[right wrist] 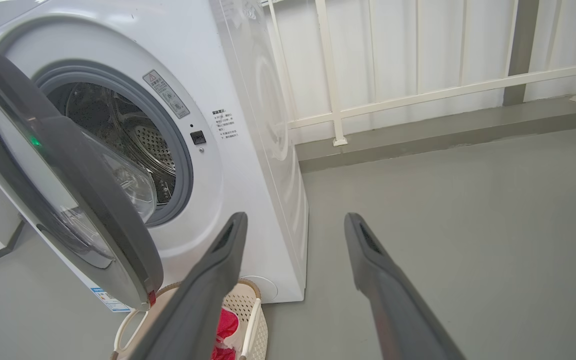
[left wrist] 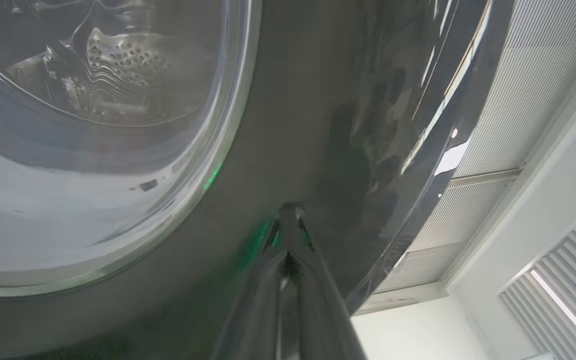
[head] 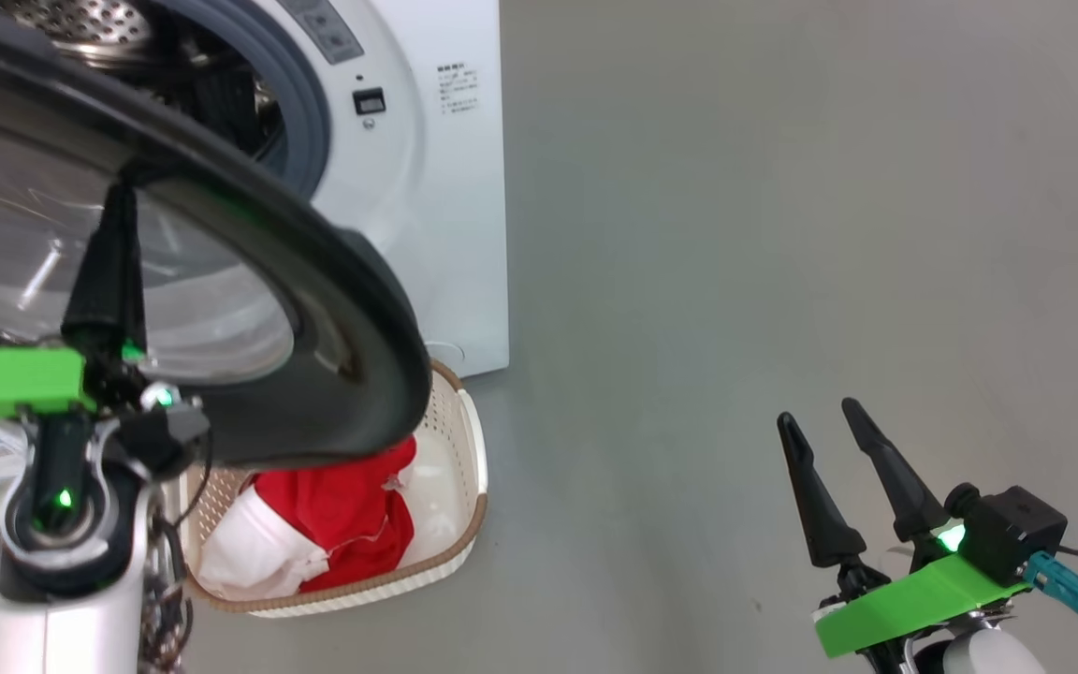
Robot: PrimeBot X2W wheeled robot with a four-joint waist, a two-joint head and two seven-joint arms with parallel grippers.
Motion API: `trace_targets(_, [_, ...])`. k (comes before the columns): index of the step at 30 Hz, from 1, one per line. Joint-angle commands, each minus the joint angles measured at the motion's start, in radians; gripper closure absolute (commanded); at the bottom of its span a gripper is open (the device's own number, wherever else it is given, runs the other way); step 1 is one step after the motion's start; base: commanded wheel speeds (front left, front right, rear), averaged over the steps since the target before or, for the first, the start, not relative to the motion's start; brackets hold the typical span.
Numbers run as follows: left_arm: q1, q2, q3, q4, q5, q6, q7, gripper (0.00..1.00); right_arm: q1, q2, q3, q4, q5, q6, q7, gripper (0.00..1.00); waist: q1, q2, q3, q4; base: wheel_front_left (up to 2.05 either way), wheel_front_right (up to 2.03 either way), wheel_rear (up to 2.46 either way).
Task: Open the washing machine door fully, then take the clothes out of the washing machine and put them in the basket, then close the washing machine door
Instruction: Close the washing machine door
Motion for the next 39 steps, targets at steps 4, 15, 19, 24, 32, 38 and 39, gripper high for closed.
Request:
trace_targets(4, [-0.094, 0.021, 0.023, 0.032, 0.002, -0.037, -0.020, 1.00, -0.043, -0.005, 0.017, -0.029, -0.015, 0.006, -0.006, 0.00, 0.0000, 0.0000, 0.039, -0.010, 0.00, 0.00, 0.00])
trace_targets(15, [-0.279, 0.018, -0.034, 0.228, 0.011, -0.113, -0.050, 1.00, -0.079, -0.005, 0.023, -0.030, -0.032, 0.006, -0.006, 0.00, 0.0000, 0.0000, 0.101, 0.007, 0.00, 0.00, 0.00])
trace_targets(19, [-0.344, 0.017, -0.051, 0.299, 0.007, -0.150, -0.054, 1.00, -0.091, -0.005, 0.030, -0.030, -0.034, 0.006, -0.006, 0.00, 0.0000, 0.0000, 0.113, 0.008, 0.00, 0.00, 0.00])
trace_targets(24, [-0.375, 0.016, -0.068, 0.371, -0.004, -0.193, -0.048, 1.00, -0.092, -0.004, 0.032, -0.023, -0.035, 0.006, -0.006, 0.00, 0.0000, 0.0000, 0.104, 0.012, 0.00, 0.00, 0.00])
trace_targets(32, [-0.301, 0.016, -0.061, 0.405, -0.075, -0.216, 0.002, 0.00, -0.072, -0.002, 0.030, -0.005, -0.031, 0.006, -0.006, 0.00, 0.0000, 0.0000, 0.039, 0.027, 0.00, 0.00, 0.00])
trace_targets(38, [-0.174, 0.050, -0.060, 0.369, -0.037, -0.254, -0.007, 0.00, -0.050, 0.002, 0.030, 0.001, -0.027, 0.006, -0.006, 0.00, 0.0000, 0.0000, -0.025, 0.043, 0.00, 0.00, 0.00])
trace_targets(39, [-0.147, 0.059, -0.064, 0.356, -0.018, -0.262, -0.015, 0.00, -0.044, 0.003, 0.030, 0.002, -0.027, 0.006, -0.006, 0.00, 0.0000, 0.0000, -0.037, 0.046, 0.00, 0.00, 0.00])
